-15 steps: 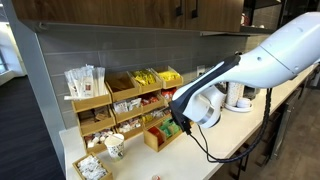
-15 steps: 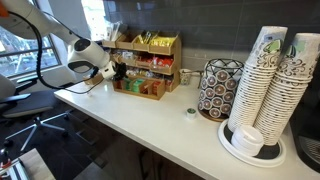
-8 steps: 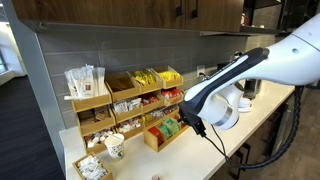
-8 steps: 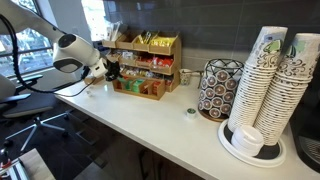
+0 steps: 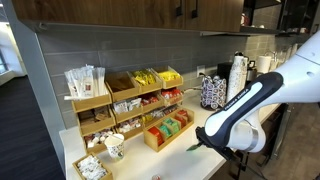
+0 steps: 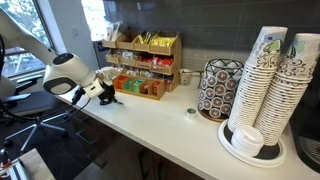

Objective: Put one green sachet on the counter

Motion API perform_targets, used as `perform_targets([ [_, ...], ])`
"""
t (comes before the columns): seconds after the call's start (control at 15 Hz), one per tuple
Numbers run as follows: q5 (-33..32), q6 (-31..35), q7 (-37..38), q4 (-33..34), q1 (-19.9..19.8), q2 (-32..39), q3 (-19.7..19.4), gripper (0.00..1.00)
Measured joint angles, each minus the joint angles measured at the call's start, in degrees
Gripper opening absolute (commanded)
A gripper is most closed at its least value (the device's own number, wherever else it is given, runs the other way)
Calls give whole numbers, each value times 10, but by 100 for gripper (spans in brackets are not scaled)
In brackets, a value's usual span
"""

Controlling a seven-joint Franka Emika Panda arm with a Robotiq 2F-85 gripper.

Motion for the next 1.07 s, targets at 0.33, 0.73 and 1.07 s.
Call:
perform_targets([
  [0.33, -64, 3, -21, -36, -8, 14, -23, 0],
  [0.73, -93, 0, -52, -34, 5, 15, -41, 0],
  [1.07, -119, 0, -71, -34, 10, -4, -42, 0],
])
